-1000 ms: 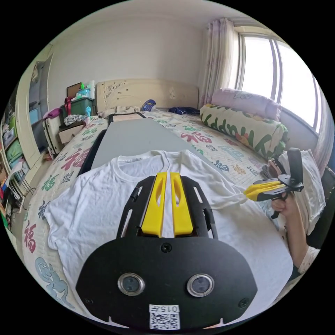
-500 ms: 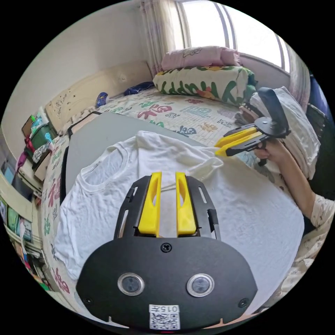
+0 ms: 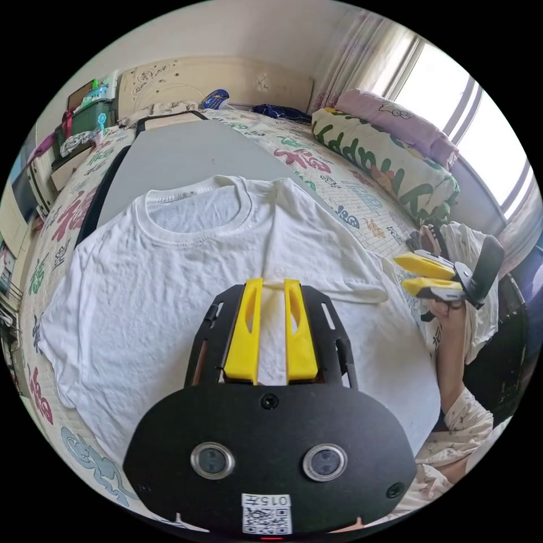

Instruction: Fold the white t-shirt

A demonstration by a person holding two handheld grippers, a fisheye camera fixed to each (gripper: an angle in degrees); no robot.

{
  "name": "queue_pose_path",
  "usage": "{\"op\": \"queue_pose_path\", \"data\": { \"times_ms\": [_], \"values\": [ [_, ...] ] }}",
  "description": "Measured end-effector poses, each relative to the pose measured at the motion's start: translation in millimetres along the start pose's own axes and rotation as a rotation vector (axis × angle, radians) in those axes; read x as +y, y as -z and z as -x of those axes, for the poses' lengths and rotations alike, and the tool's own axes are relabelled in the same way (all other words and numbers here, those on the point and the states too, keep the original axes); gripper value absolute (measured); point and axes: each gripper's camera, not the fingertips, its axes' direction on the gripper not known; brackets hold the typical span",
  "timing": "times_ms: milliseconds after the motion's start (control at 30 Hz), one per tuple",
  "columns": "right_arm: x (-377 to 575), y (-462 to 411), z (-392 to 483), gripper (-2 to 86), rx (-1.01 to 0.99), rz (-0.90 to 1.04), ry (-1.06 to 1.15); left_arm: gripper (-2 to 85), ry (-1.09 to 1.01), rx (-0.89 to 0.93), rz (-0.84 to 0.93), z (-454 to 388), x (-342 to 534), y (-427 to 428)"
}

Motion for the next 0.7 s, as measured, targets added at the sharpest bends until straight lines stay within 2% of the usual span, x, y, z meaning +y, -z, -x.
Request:
{"op": "queue_pose_path", "data": {
  "times_ms": [200, 433, 567, 700],
  "values": [
    [10.0, -53.8, 7.8, 10.9, 0.127, 0.147, 0.045, 3.3, -0.013, -0.010, 0.004, -1.9, -3.5, 7.5],
    [23.5, -48.3, -36.6, 5.6, 0.048, 0.126, -0.021, -0.4, -0.050, 0.066, -0.055, 3.3, 3.8, 40.0],
    [26.5, -41.4, -50.7, 2.6, 0.015, 0.131, -0.003, -0.5, -0.119, -0.033, 0.000, -8.1, 10.2, 47.6],
    [26.9, -45.0, -56.3, 1.6, 0.021, 0.167, 0.035, -0.4, -0.160, -0.054, 0.064, -11.7, 16.0, 44.6]
  ]
}}
